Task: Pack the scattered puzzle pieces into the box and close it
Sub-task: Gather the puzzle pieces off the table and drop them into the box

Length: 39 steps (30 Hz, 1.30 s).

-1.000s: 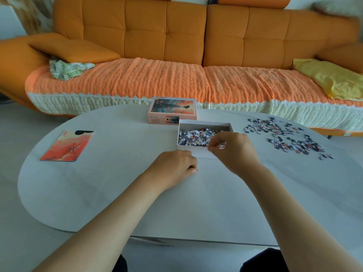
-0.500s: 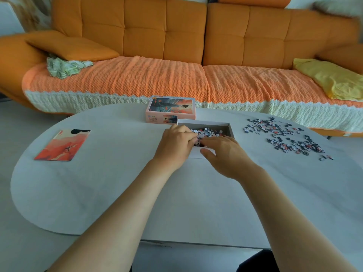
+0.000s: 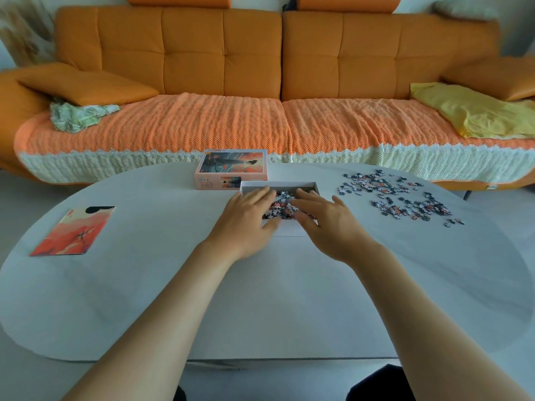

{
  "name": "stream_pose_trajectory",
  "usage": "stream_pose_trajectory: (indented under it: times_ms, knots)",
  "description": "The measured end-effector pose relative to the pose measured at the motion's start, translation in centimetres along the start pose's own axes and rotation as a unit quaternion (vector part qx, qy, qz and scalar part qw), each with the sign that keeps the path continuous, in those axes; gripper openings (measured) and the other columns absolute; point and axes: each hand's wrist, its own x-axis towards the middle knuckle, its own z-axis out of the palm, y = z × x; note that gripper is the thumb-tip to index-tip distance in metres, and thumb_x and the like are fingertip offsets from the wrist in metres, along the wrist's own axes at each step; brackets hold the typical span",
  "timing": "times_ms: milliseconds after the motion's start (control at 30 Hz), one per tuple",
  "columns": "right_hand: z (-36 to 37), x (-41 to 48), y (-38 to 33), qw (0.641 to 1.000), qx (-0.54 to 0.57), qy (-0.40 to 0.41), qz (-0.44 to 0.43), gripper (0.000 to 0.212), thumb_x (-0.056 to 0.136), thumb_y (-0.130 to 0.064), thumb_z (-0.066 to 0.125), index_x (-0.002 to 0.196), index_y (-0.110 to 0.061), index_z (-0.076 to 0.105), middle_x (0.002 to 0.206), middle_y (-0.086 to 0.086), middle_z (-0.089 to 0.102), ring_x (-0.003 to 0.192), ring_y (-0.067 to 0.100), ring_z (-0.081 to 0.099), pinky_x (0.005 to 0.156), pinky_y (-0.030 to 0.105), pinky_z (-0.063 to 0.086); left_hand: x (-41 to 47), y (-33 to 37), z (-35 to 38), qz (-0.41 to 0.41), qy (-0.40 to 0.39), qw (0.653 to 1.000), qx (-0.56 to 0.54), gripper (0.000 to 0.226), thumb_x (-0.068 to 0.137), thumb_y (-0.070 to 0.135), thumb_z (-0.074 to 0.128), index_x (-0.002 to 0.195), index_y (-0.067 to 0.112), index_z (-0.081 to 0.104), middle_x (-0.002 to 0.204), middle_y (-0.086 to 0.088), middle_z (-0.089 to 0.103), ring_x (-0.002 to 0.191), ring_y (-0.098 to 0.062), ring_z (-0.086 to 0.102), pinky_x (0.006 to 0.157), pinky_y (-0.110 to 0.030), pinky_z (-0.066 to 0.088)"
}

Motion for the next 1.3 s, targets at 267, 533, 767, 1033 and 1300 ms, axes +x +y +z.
stream_pose_trajectory:
  times_ms: [267, 533, 767, 1033, 1300]
  knots:
    - [-4.2, -4.3, 8.5, 0.991, -0.017, 0.034, 0.126, 0.046, 0.100, -0.042, 0.042, 0.144, -0.027, 0.044, 0.159, -0.002, 0.024, 0.148, 0.016, 0.018, 0.120, 0.043, 0.015, 3.8, 10.7, 2.3, 0.077, 0.049, 0.990, -0.106, 0.056, 0.099, 0.026, 0.047, 0.151, 0.016, 0.029, 0.157, 0.002, 0.031, 0.144, -0.012, 0.024, 0.117, -0.027, 0.016]
    - [-6.1, -7.0, 18.7, 0.958, -0.088, 0.011, 0.272, 0.061, 0.098, -0.052, 0.037, 0.152, -0.026, 0.023, 0.163, 0.004, 0.002, 0.150, 0.023, -0.005, 0.120, 0.046, 0.002, 11.7, 17.2, 9.9, -0.002, -0.099, 0.995, -0.009, 0.072, 0.099, 0.047, 0.036, 0.156, 0.017, 0.003, 0.164, -0.004, 0.001, 0.150, -0.022, 0.001, 0.121, -0.040, 0.006]
    - [-6.7, -5.0, 24.3, 0.948, -0.104, -0.036, 0.300, 0.084, 0.087, -0.074, 0.029, 0.154, -0.031, 0.001, 0.162, 0.009, -0.011, 0.149, 0.027, -0.012, 0.121, 0.045, 0.000, 17.7, 14.9, 13.1, -0.099, -0.144, 0.984, 0.036, 0.095, 0.086, 0.078, 0.024, 0.154, 0.023, -0.012, 0.161, -0.006, -0.021, 0.148, -0.028, -0.017, 0.119, -0.050, -0.005]
    - [-6.5, -1.4, 24.7, 0.981, -0.050, -0.041, 0.181, 0.071, 0.090, -0.063, 0.042, 0.152, -0.032, 0.025, 0.162, -0.002, 0.014, 0.149, 0.019, 0.010, 0.120, 0.037, 0.010, 22.1, 15.5, 14.1, -0.004, -0.123, 0.990, -0.064, 0.077, 0.092, 0.067, 0.036, 0.155, 0.026, 0.018, 0.163, 0.005, 0.010, 0.149, -0.018, 0.007, 0.119, -0.041, 0.010]
    - [-6.6, 1.1, 27.2, 0.974, -0.023, 0.078, 0.212, 0.067, 0.092, -0.060, 0.041, 0.150, -0.028, 0.029, 0.160, 0.003, 0.019, 0.148, 0.023, 0.010, 0.120, 0.042, 0.012, 25.3, 13.9, 14.1, -0.029, 0.017, 0.999, -0.020, 0.060, 0.095, 0.058, 0.034, 0.144, 0.025, 0.038, 0.148, -0.003, 0.035, 0.137, -0.023, 0.027, 0.111, -0.041, 0.024]
